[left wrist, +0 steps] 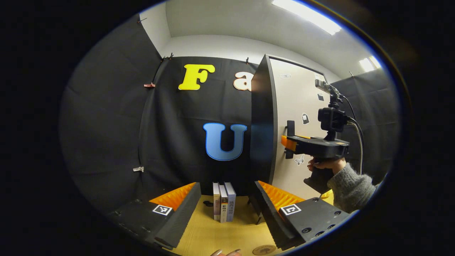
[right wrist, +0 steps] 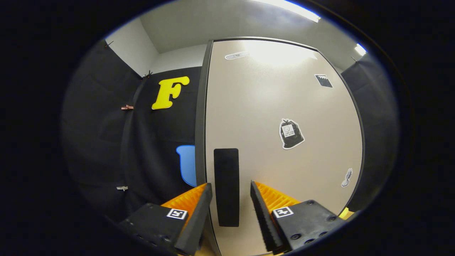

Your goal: Open the cabinet door with the right hand, grasp the bottle in the cabinet with the left hand and place it on the coaster, then close the cabinet door with the right hand.

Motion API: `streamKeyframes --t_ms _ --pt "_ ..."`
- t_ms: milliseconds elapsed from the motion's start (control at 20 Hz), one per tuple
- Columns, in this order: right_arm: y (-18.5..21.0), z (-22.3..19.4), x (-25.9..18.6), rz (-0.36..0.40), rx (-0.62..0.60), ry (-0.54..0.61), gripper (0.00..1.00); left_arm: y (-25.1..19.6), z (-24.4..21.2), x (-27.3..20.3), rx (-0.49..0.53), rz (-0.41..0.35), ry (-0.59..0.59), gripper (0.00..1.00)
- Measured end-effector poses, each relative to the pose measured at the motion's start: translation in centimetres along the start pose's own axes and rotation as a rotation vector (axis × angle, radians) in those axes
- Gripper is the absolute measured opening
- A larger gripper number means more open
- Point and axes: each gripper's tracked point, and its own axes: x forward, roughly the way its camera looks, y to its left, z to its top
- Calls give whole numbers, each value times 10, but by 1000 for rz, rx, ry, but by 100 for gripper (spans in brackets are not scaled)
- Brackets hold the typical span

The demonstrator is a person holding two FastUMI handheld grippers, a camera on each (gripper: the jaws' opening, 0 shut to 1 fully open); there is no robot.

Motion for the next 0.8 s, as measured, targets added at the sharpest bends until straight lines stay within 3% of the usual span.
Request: streamKeyframes --t_ms 50,150,250,400,500,800 --pt "1 -2 1 2 3 3 63 1 -1 0 6 2 4 95" --pt "2 -7 4 0 5 22 58 2 -1 1 11 5 3 95" --pt "2 -7 7 -11 -6 21 39 3 -1 1 4 3 -5 95" --pt "2 -8 3 -11 -24 33 30 5 -1 1 2 7 -6 95" --pt "1 -7 3 -7 -28 41 14 5 1 0 -7 14 -7 95" --pt "5 -4 -16 39 -25 92 14 5 12 -3 -23 39 -25 95"
